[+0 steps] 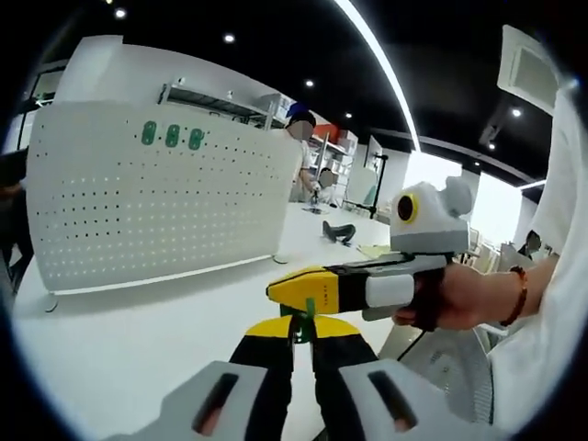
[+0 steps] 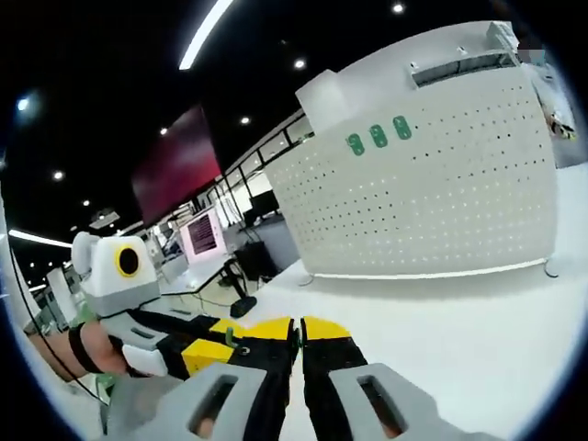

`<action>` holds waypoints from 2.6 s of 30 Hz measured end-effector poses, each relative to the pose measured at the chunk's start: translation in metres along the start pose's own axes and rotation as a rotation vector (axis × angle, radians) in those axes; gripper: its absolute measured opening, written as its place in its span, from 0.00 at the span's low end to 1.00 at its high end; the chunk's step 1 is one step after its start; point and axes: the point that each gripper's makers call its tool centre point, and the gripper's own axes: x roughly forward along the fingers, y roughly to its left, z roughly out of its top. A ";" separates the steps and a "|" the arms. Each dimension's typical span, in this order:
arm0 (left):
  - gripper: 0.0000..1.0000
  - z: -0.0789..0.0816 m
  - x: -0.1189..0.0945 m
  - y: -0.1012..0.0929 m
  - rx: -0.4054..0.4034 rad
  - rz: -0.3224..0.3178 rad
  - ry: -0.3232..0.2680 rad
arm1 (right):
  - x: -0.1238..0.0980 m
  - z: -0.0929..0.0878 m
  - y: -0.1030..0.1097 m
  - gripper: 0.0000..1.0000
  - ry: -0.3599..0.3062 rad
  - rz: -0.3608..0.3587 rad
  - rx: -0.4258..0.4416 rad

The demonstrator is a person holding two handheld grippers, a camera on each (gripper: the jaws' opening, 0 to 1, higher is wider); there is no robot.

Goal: Insert the hook assembly into the mounting plate slot until the hook locks in place.

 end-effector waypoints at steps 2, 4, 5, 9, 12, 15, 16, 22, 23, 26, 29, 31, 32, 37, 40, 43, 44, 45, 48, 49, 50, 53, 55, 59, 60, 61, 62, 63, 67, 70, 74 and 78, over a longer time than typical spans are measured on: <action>0.08 -0.003 0.000 0.000 0.009 0.001 0.014 | 0.000 0.000 0.002 0.02 -0.003 0.001 0.005; 0.07 -0.003 0.000 0.000 0.011 0.001 0.016 | 0.001 -0.001 0.000 0.02 -0.001 -0.004 0.017; 0.07 -0.004 0.000 -0.001 0.009 -0.002 0.019 | 0.001 -0.003 -0.002 0.02 0.011 -0.019 0.017; 0.06 -0.003 0.002 -0.001 0.008 -0.003 0.018 | 0.002 -0.007 -0.002 0.02 0.027 -0.010 0.024; 0.05 -0.004 0.002 0.000 0.015 0.001 0.021 | 0.001 -0.006 -0.003 0.02 0.027 -0.016 0.025; 0.06 -0.004 0.003 0.001 0.024 0.006 0.024 | 0.001 -0.004 -0.005 0.02 0.014 -0.013 0.061; 0.06 -0.005 0.003 0.001 0.027 0.007 0.031 | 0.001 -0.004 -0.005 0.02 0.012 -0.014 0.066; 0.06 -0.003 0.003 0.001 0.021 0.007 0.022 | 0.002 -0.005 -0.004 0.02 0.021 -0.014 0.060; 0.06 -0.004 0.003 0.001 0.024 0.007 0.024 | 0.002 -0.006 -0.004 0.02 0.023 -0.013 0.066; 0.05 -0.006 0.003 0.001 0.025 0.007 0.027 | 0.002 -0.006 -0.003 0.02 0.022 -0.005 0.078; 0.06 -0.006 0.002 0.001 0.019 0.007 0.028 | 0.002 -0.008 -0.002 0.02 0.034 0.000 0.080; 0.06 -0.007 0.002 0.001 0.017 0.005 0.029 | 0.003 -0.007 0.001 0.02 0.033 0.014 0.096; 0.05 -0.007 0.002 0.001 0.015 0.002 0.030 | 0.003 -0.007 0.002 0.02 0.033 0.024 0.103; 0.05 -0.009 0.001 0.001 0.029 -0.002 0.028 | 0.003 -0.009 0.003 0.02 0.046 0.039 0.120; 0.04 -0.009 0.000 0.002 0.030 -0.002 0.023 | 0.003 -0.009 0.003 0.02 0.047 0.043 0.132; 0.04 -0.010 0.000 0.003 0.039 -0.002 0.022 | 0.003 -0.010 0.004 0.03 0.051 0.046 0.140; 0.04 -0.010 0.000 0.004 0.044 0.000 0.022 | 0.003 -0.011 0.004 0.03 0.053 0.047 0.143; 0.04 -0.011 0.000 0.004 0.040 0.004 0.022 | 0.004 -0.012 0.004 0.03 0.057 0.050 0.145; 0.04 -0.011 -0.001 0.006 0.018 0.006 0.018 | 0.004 -0.011 0.004 0.03 0.056 0.064 0.171; 0.04 -0.009 -0.002 0.007 0.013 0.011 0.007 | 0.004 -0.008 0.005 0.04 0.034 0.079 0.178; 0.04 -0.008 -0.002 0.008 0.012 0.016 0.001 | 0.004 -0.007 0.005 0.04 0.033 0.080 0.190; 0.04 -0.006 -0.003 0.012 0.012 0.026 -0.005 | 0.003 -0.003 0.005 0.04 0.014 0.085 0.208; 0.04 -0.007 -0.003 0.014 0.010 0.033 -0.004 | 0.002 0.001 0.006 0.05 -0.014 0.089 0.199; 0.03 -0.008 -0.005 0.015 0.004 0.042 -0.011 | 0.002 0.001 0.006 0.06 -0.016 0.090 0.195; 0.03 -0.007 -0.005 0.016 0.005 0.045 -0.015 | 0.002 0.002 0.006 0.07 -0.017 0.090 0.194; 0.03 -0.008 -0.005 0.016 0.005 0.047 -0.016 | 0.002 0.002 0.006 0.07 -0.018 0.089 0.197; 0.03 -0.008 -0.006 0.016 0.004 0.049 -0.015 | 0.002 0.002 0.006 0.07 -0.019 0.089 0.198; 0.03 -0.008 -0.006 0.017 0.005 0.053 -0.016 | 0.002 0.002 0.005 0.07 -0.019 0.089 0.200; 0.03 -0.006 -0.009 0.019 0.004 0.062 -0.027 | 0.001 -0.001 0.005 0.07 -0.014 0.087 0.194; 0.03 -0.006 -0.010 0.020 0.000 0.068 -0.030 | 0.000 -0.002 0.005 0.07 -0.016 0.090 0.204; 0.03 -0.004 -0.010 0.021 -0.010 0.072 -0.039 | 0.001 -0.007 0.010 0.07 0.011 0.123 0.254; 0.03 -0.003 -0.009 0.021 -0.009 0.069 -0.038 | 0.000 -0.007 0.010 0.02 0.004 0.116 0.240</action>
